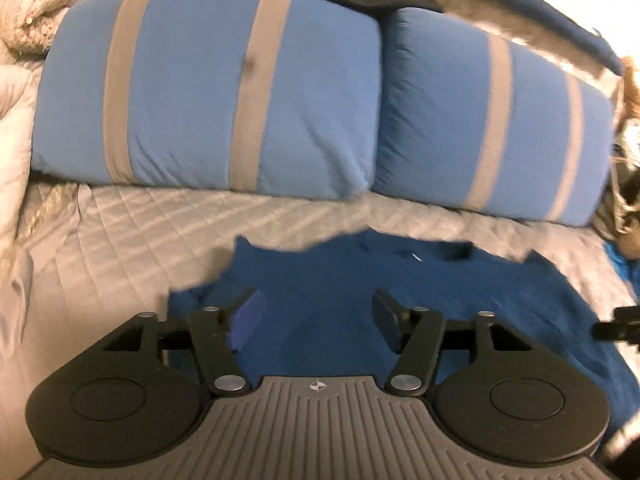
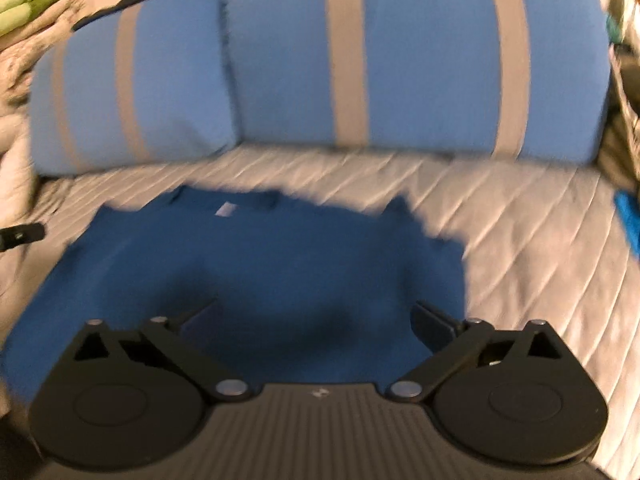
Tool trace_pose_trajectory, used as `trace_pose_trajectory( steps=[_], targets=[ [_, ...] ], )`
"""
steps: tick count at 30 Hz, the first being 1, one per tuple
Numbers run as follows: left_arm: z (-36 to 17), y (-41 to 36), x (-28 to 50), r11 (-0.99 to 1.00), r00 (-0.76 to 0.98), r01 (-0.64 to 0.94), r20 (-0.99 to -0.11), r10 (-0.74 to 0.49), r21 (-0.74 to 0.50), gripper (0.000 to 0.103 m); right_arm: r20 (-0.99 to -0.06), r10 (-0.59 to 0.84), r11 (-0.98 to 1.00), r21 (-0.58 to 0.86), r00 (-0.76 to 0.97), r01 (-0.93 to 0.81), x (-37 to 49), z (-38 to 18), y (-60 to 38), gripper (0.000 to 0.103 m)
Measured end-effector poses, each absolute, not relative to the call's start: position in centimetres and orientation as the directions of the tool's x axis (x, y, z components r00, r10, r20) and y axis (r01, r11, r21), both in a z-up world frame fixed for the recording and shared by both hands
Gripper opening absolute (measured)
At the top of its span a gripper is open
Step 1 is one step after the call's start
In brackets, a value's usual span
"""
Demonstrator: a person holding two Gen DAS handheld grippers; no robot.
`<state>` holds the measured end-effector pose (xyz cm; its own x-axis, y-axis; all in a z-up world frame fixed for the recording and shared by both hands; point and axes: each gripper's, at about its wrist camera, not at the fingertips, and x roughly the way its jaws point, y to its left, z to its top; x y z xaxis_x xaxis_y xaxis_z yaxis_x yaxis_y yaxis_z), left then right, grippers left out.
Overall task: Fold clothes
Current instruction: 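Open both grippers and lift them off the folded sweatshirt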
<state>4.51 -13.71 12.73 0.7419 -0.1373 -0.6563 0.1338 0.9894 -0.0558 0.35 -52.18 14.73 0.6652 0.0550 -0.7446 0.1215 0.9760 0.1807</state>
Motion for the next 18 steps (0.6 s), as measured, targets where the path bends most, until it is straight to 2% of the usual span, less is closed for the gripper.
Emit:
trace_pose_trajectory(
  steps=[3,8,11,14,18],
  targets=[
    [12.3,-14.8,2.1,0.988,0.722,0.151,-0.68,-0.132,-0.031,0.064,-0.76,0.092,0.976,0.198,0.643,0.095,-1.9,14.7,-50.1,0.103],
    [10.9,-15.0,-0.7,0.983,0.674,0.185,-0.725,-0.142,-0.02,0.064,-0.749,0.069,0.98,0.175,0.659,0.096,-3.7,14.6,-48.8,0.103],
    [10.8,-13.6,-1.4,0.982,0.662,0.148,-0.726,-0.187,-0.118,0.064,-0.703,0.05,0.978,0.179,0.709,0.108,-4.5,15.1,-48.8,0.103],
    [10.4,-12.5,-1.2,0.974,0.647,0.115,-0.729,-0.223,-0.197,0.064,-0.696,0.104,0.978,0.203,0.71,0.056,-4.4,15.1,-48.7,0.103],
    [9.8,-10.8,-1.0,0.955,0.626,0.044,-0.737,-0.254,-0.292,0.064,-0.677,0.106,0.978,0.203,0.728,0.047,-4.9,15.4,-48.6,0.103]
  ],
)
